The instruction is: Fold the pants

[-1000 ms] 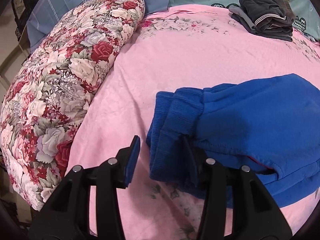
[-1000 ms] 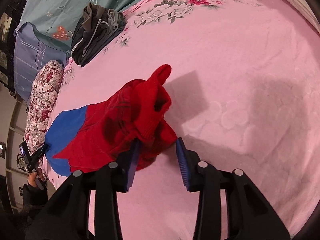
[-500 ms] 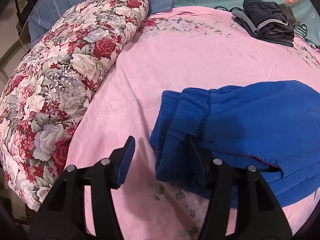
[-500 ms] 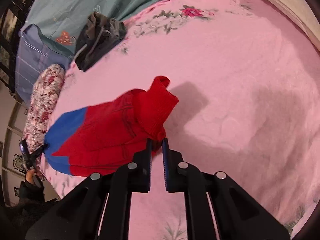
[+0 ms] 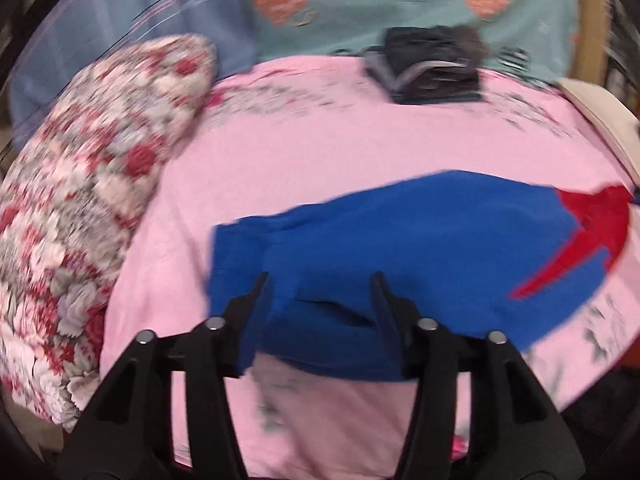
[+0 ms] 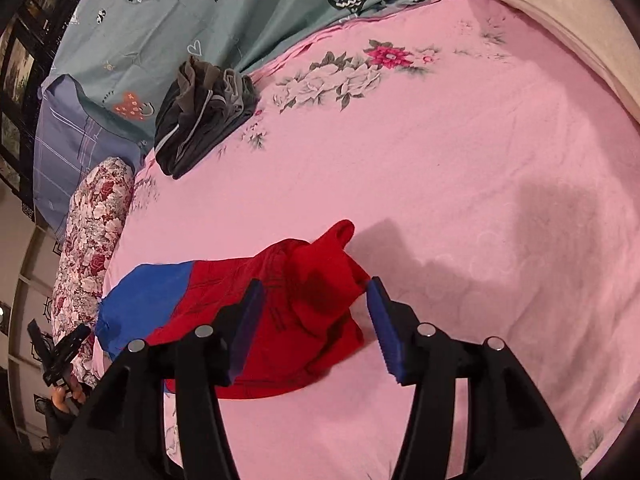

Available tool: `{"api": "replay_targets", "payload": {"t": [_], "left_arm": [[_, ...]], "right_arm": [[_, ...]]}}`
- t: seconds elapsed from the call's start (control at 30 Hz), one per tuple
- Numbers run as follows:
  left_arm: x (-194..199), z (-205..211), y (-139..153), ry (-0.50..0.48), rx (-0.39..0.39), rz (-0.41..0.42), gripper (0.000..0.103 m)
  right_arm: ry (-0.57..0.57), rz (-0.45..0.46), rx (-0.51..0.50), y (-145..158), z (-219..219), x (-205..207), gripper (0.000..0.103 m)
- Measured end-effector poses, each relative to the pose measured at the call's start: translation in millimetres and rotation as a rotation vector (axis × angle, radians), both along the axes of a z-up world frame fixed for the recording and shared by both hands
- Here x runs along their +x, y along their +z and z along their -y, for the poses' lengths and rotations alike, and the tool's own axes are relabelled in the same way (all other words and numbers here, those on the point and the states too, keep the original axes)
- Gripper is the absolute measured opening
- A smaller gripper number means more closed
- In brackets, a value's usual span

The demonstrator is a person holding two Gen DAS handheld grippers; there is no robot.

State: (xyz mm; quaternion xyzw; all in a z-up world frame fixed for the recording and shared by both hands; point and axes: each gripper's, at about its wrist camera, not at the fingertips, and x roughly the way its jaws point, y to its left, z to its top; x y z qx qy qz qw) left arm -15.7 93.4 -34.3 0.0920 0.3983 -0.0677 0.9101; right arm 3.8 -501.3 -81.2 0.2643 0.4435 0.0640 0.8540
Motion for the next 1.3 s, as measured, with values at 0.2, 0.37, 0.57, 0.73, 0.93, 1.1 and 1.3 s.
{"api": "replay_targets", "payload": {"t": [0.2, 0.37, 0.57, 0.73, 0.93, 1.1, 1.3], "left_arm": [[-17, 75, -24, -0.194, 0.004, -0.056, 0.058], [-16, 109, -31, -0.273, 0.066, -0.040, 0.058], [-27, 127, -36, -0.364, 0.172, -0.011, 0.055], [-32, 147, -44, -0.431, 0.244, 0.006, 0.056], [-11, 149, -59, -0.430, 0.236, -0.055, 0.025], [-16, 149, -49, -0.442, 0.225, -0.024, 0.009], [-13, 134, -12, -0.414, 0.176, 0.031, 0.008]], "right_arm": [[0.007, 0.005, -0.004, -1, -8, 5, 0.049], [0.008, -0.007, -0.015, 0, -5, -2, 0.049], [0.010, -0.012, -0.003, -3, -3, -3, 0.049], [0.023, -0.023, 0.006, -5, -9, 1, 0.049], [0.045, -0.039, -0.018, -5, -14, 5, 0.021], [0.039, -0.031, -0.002, 0, -13, 8, 0.011], [0.050, 0.030, 0.030, 29, -18, 14, 0.005]]}}
